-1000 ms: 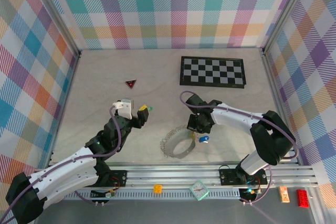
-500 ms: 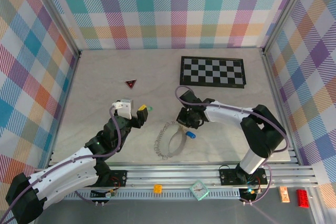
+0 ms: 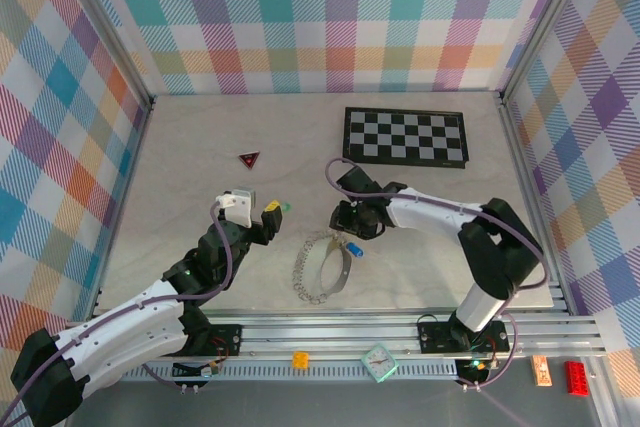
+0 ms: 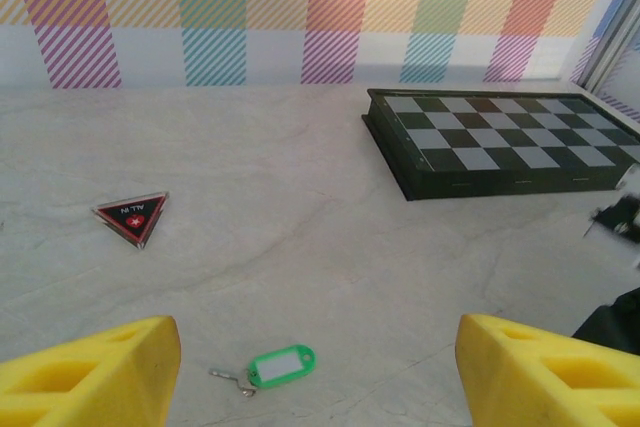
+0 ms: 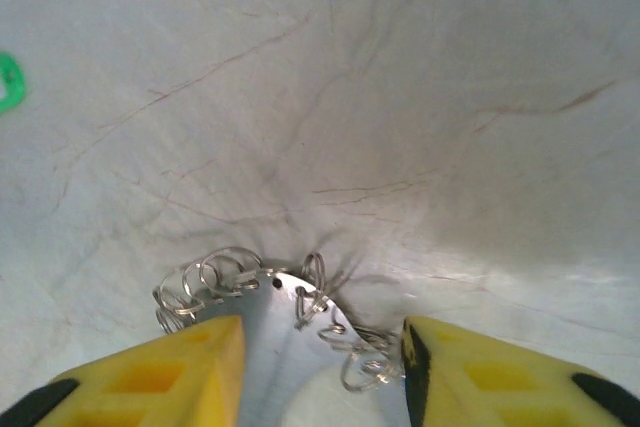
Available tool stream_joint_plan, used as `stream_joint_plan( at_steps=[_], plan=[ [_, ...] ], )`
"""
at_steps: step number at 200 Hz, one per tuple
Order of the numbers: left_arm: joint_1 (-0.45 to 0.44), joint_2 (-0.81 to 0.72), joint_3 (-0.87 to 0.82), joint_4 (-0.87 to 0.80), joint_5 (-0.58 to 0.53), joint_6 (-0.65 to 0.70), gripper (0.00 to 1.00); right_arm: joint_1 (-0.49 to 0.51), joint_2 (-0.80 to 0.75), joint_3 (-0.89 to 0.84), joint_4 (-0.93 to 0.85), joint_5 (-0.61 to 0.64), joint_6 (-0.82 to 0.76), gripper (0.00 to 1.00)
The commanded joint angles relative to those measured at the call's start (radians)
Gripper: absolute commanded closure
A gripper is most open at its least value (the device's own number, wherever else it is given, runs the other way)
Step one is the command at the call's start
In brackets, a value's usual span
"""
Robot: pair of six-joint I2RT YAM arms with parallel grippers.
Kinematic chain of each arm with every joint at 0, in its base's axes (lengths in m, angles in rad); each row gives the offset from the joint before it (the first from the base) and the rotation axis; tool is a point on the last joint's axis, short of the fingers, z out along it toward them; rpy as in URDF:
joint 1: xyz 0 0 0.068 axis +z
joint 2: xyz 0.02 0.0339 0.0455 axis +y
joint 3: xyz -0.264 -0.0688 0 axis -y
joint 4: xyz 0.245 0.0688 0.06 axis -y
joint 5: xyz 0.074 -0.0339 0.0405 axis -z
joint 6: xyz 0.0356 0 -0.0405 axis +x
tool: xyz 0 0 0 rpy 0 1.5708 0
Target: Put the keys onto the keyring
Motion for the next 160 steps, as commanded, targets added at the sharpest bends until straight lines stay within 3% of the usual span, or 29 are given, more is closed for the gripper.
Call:
stream_joint_plan(
  at_steps=[1,23,43,70,108,160],
  plan=[
    [0.011,-0.002,-0.009,0.015,-0.006,0.020,0.28,-0.030,-0.085,0.025,-0.066,0.063,-0.352,0.54],
    [0.012,-0.004,-0.016,0.020,0.002,0.020,0.28,-0.041,-0.088,0.038,-0.102,-0.003,-0.683,0.58],
    [0.013,-0.012,-0.021,0.019,0.010,0.014,0.28,-0.043,-0.038,0.076,-0.175,-0.108,-0.853,0.58],
    [0.013,-0.026,-0.024,0.006,0.018,0.008,0.28,-0.041,0.046,0.120,-0.214,-0.181,-0.876,0.56],
    [0.012,-0.048,-0.023,-0.024,0.028,0.007,0.28,-0.040,0.107,0.131,-0.183,-0.176,-0.822,0.52],
    [0.013,-0.055,-0.026,-0.027,0.026,0.003,0.28,-0.041,0.128,0.114,-0.165,-0.257,-0.858,0.56]
  ],
)
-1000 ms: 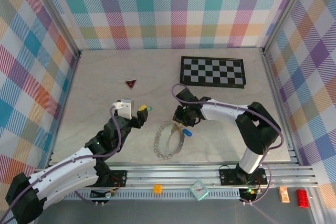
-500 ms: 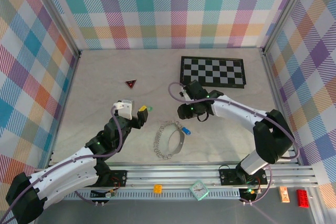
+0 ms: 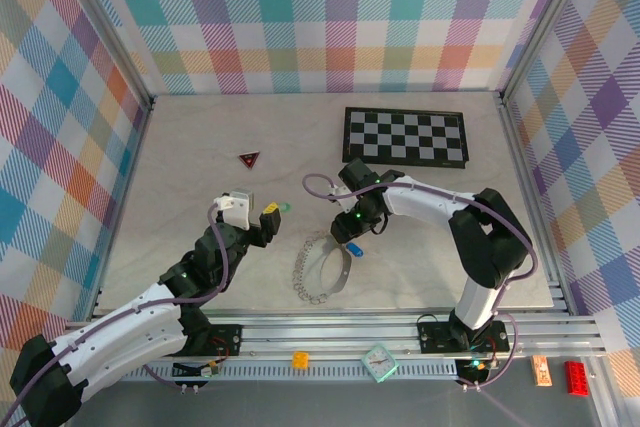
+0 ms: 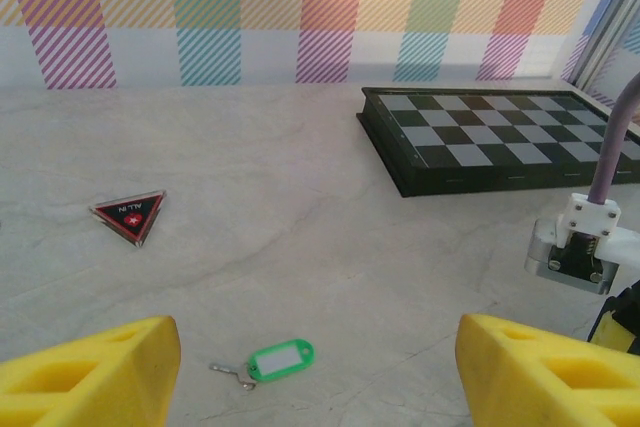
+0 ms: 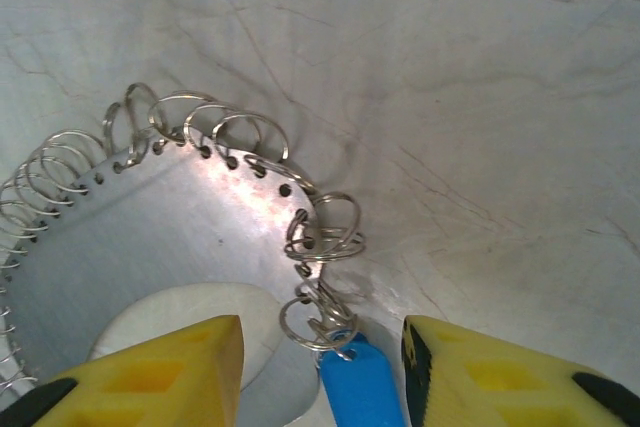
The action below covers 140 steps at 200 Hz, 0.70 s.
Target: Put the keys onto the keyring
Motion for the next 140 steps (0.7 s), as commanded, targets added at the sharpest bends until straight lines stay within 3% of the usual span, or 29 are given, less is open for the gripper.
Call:
stream_joint_plan(
  at_steps=[1,140],
  plan=[
    [0.010,-0.012,-0.012,-0.001,0.007,0.000,0.28,0.002,0.017,0.012,-0.004,-0.055,-0.036,0.56],
    [0.009,0.001,-0.009,0.000,-0.003,-0.001,0.28,0.018,0.026,-0.028,-0.070,0.084,0.010,0.56]
  ],
)
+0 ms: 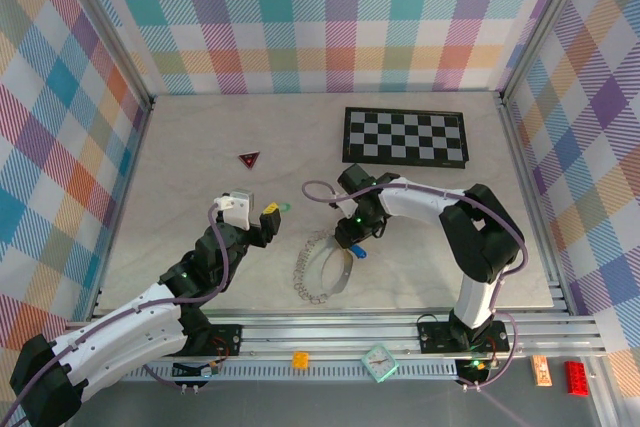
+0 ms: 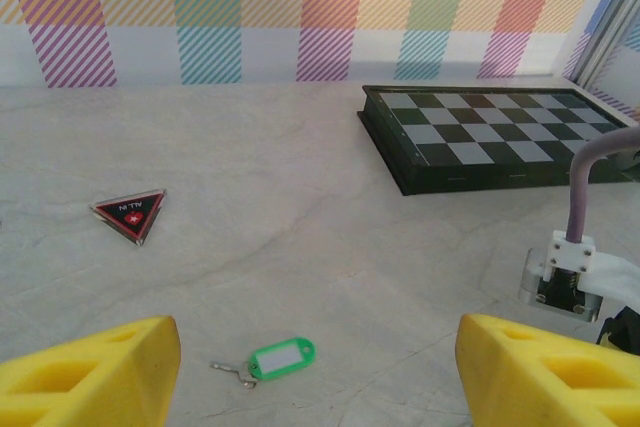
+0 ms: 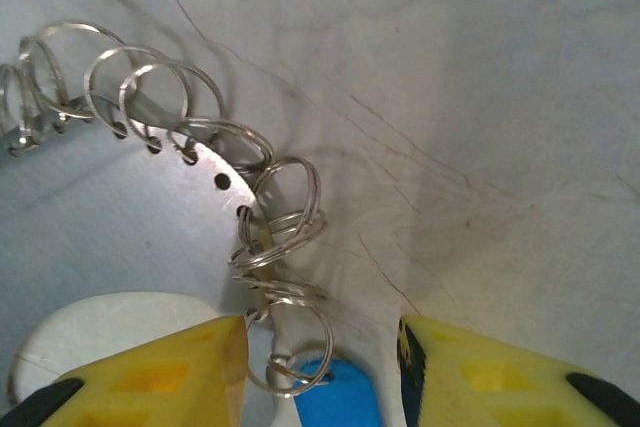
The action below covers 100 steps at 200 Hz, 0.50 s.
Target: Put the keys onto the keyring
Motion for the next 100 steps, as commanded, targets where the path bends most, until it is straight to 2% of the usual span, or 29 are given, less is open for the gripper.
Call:
stream_joint_plan(
  at_steps=[1,49,100],
  plan=[
    [0.009,-0.002,-0.009,0.000,-0.002,-0.001,0.28,0.013,-0.025,-0.010,-0.048,0.027,0.009,0.56],
    [0.009,-0.002,-0.011,-0.001,-0.005,-0.001,0.28,0.026,-0.035,0.000,-0.100,0.050,0.022,0.56],
    [0.009,-0.008,-0.012,-0.006,-0.002,0.001,0.28,0.016,-0.173,-0.044,0.051,0.036,-0.086,0.53]
  ],
)
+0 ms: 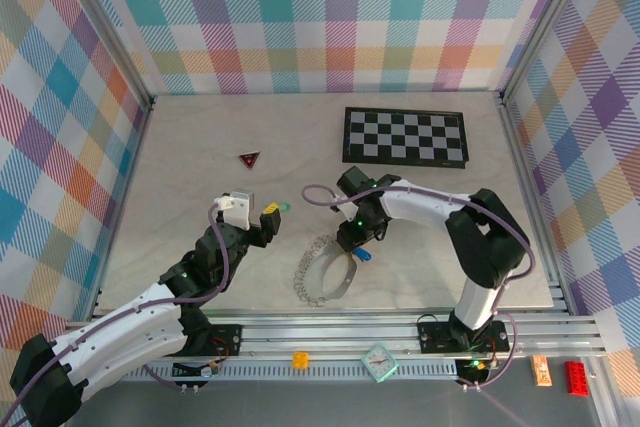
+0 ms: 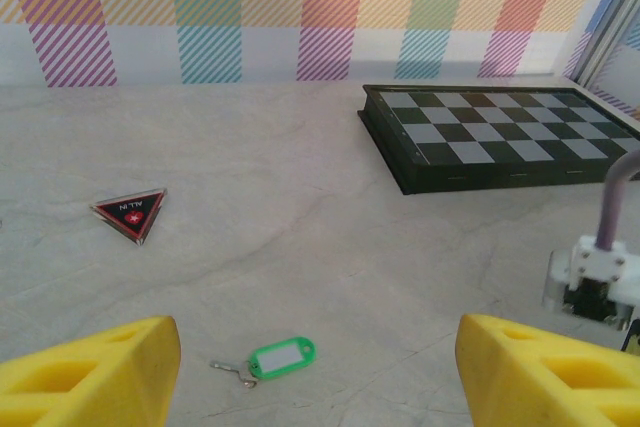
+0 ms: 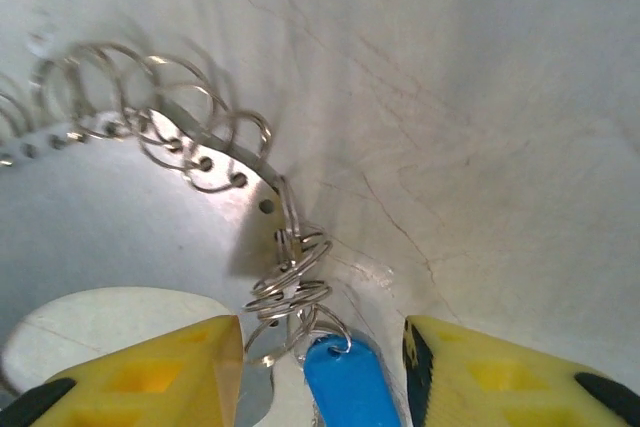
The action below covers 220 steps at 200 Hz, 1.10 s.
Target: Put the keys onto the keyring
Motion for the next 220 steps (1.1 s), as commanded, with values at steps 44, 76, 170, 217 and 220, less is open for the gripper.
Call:
stream_joint_plan(
  at_steps=[44,76,170,217,220],
  plan=[
    [0.009,-0.034,-0.030,-0.005,-0.010,-0.006,0.28,-0.038,-0.264,-0.211,0.373,-0.085,-0.381,0.51],
    [0.009,-0.033,-0.041,0.013,-0.001,-0.012,0.28,-0.038,-0.211,-0.225,0.323,-0.088,-0.722,0.53],
    [0.009,-0.039,-0.067,0.025,0.015,-0.044,0.28,0.044,-0.134,-0.193,0.194,0.088,-1.011,0.67],
    [0.009,-0.046,-0.070,0.012,0.015,-0.051,0.28,0.079,-0.155,-0.187,0.229,0.013,-0.987,0.69],
    [0.010,-0.048,-0.072,0.010,0.015,-0.054,0.28,0.079,-0.156,-0.184,0.230,0.005,-0.977,0.69]
  ],
)
